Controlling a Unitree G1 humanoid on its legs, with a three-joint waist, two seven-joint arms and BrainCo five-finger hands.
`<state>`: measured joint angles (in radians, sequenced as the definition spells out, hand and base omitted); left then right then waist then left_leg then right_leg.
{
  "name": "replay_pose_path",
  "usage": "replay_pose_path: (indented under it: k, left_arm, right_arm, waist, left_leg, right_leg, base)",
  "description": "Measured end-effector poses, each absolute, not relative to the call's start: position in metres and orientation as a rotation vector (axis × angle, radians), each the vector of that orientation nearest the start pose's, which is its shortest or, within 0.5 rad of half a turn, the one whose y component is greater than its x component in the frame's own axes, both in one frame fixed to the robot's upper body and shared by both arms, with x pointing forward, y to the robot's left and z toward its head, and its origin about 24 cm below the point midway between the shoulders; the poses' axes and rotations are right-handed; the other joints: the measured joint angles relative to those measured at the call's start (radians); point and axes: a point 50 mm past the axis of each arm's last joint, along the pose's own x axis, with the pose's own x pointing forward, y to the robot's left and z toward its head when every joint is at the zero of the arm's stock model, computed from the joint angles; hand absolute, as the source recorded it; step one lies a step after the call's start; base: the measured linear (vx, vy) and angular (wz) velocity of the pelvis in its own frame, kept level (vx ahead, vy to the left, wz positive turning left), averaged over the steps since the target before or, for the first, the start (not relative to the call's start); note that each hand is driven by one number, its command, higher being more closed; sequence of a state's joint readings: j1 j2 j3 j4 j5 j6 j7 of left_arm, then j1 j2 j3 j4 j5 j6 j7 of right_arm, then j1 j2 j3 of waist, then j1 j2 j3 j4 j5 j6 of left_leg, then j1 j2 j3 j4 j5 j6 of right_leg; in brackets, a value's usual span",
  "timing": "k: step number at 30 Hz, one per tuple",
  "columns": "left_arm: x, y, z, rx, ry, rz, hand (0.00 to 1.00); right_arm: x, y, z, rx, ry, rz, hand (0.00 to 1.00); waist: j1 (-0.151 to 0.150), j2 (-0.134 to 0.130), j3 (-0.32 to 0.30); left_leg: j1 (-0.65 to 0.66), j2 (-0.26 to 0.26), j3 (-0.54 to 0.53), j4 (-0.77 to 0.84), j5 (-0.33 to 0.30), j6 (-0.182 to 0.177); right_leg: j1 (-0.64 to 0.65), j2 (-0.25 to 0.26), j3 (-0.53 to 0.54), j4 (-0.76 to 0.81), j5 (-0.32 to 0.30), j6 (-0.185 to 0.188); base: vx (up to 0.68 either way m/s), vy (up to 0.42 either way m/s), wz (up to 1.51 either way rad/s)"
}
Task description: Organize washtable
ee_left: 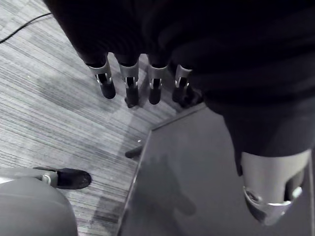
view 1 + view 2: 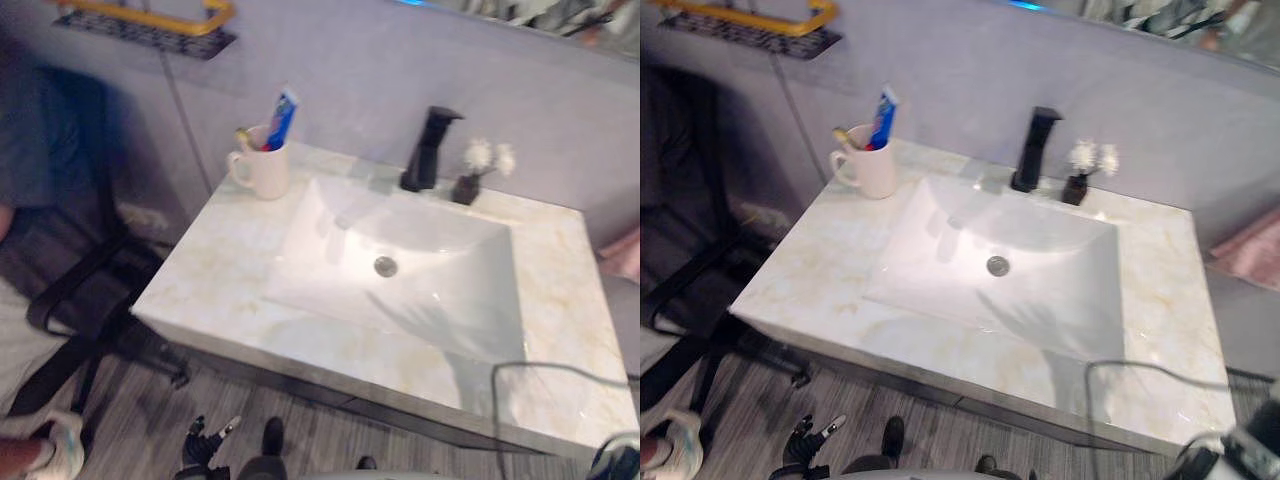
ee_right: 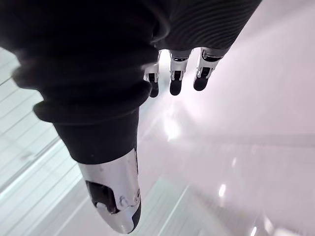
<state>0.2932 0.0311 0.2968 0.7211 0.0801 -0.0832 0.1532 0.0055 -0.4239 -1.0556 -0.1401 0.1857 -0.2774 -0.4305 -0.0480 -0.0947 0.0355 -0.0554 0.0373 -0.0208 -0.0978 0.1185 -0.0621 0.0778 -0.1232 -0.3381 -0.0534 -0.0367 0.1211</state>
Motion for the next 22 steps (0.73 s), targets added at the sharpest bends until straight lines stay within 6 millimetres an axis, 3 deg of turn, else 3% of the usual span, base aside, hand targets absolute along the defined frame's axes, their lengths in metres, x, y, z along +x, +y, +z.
replay_pose_path:
  k: [1,2,4,11,17,19,22]
  left_arm:
    - [0.071,0.227,-0.138,0.063,0.925,0.505,0.0]
    - [0.07,0.224,-0.138,0.051,0.929,0.507,0.0]
    - [0.068,0.213,-0.142,0.009,0.948,0.51,0.0]
    - [0.075,0.198,-0.143,-0.03,0.953,0.471,0.0]
    - [0.079,0.192,-0.144,-0.024,0.95,0.397,0.0]
    - [0.082,0.189,-0.144,-0.013,0.95,0.37,0.0]
    - [0.083,0.189,-0.147,-0.001,0.967,0.354,0.0]
  right_arm:
    - [0.083,-0.405,0.169,-0.276,-0.654,-1.395,0.0]
    - [0.077,-0.404,0.154,-0.265,-0.586,-1.418,0.0]
    - [0.059,-0.389,0.1,-0.197,-0.318,-1.467,0.0]
    - [0.057,-0.315,-0.046,0.119,0.381,-1.26,0.0]
    - [0.053,-0.246,-0.125,0.314,0.788,-0.912,0.0]
    - [0.044,-0.23,-0.139,0.335,0.891,-0.839,0.0]
    - [0.036,-0.221,-0.148,0.324,0.962,-0.781,0.0]
  waist:
    - [-0.006,0.001,-0.006]
    - [-0.008,0.006,-0.009]
    - [-0.015,0.022,-0.023]
    - [-0.011,0.048,-0.026]
    - [0.02,0.061,-0.016]
    - [0.039,0.061,-0.015]
    - [0.036,0.059,-0.01]
  left_leg:
    - [0.014,0.005,0.018,0.0,-0.006,0.0]
    - [0.021,0.008,0.029,0.0,-0.01,0.001]
    - [0.041,0.017,0.065,0.0,-0.018,-0.001]
    - [0.089,0.034,0.118,-0.006,-0.039,-0.005]
    - [0.101,0.029,0.135,-0.006,-0.042,-0.001]
    - [0.103,0.023,0.132,-0.006,-0.045,0.004]
    - [0.104,0.011,0.109,-0.006,-0.047,0.007]
  right_leg:
    - [0.002,0.001,0.017,0.001,0.0,0.0]
    - [0.004,0.001,0.022,0.001,0.0,-0.001]
    - [0.007,-0.001,0.033,0.004,-0.011,-0.006]
    - [0.012,-0.02,0.001,0.074,-0.027,-0.009]
    - [0.026,-0.031,-0.017,0.086,-0.037,-0.017]
    - [0.033,-0.036,-0.021,0.085,-0.038,-0.017]
    - [0.046,-0.046,-0.043,0.085,-0.047,-0.006]
  base:
    - [-0.01,-0.009,-0.32]
    - [-0.04,-0.01,-0.41]
    - [-0.06,-0.005,-0.37]
    - [-0.06,-0.003,-0.16]
    - [0.01,0.006,0.07]
    - [0.06,0.008,0.07]
    - [0.06,0.001,0.18]
